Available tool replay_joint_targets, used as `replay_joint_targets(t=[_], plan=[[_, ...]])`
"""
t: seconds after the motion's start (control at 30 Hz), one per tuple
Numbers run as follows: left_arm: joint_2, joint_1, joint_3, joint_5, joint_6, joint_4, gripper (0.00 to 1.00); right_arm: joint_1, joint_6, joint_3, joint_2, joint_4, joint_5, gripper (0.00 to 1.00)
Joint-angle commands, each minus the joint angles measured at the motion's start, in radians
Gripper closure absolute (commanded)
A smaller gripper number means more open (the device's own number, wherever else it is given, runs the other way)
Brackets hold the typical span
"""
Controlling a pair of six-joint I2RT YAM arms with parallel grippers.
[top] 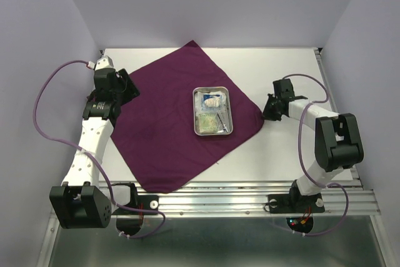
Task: Prepare the surgical pack
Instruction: Pack the surgical kit at the center of the board.
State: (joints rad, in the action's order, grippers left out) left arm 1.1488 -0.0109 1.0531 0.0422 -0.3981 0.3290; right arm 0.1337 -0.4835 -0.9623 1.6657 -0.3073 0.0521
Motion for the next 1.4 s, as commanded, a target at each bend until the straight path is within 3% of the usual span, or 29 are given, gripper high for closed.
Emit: replay_joint_targets(t=[0.0, 0.3, 0.67, 1.37], plan=[[-0.001, 0.002, -0.018, -0.038, 0.016, -0.047, 0.3, 0.069, -0.001, -0.085, -0.067, -0.003, 0.041, 0.99], [0.003, 0.002, -0.01, -0.038, 0.016, -0.044, 0.3, 0.276, -0.082, -0.263, -0.047, 0.028, 0.054, 0.99], [-0.014, 0.002, -0.01, -0.01, 0.025, -0.031, 0.3, 0.47, -0.092, -0.545, 0.155, 0.002, 0.063, 0.99], [0.02, 0.002, -0.024, -0.038, 0.044, -0.028, 0.3, 0.561, -0.102, -0.823, 0.426, -0.055, 0.057, 0.99]])
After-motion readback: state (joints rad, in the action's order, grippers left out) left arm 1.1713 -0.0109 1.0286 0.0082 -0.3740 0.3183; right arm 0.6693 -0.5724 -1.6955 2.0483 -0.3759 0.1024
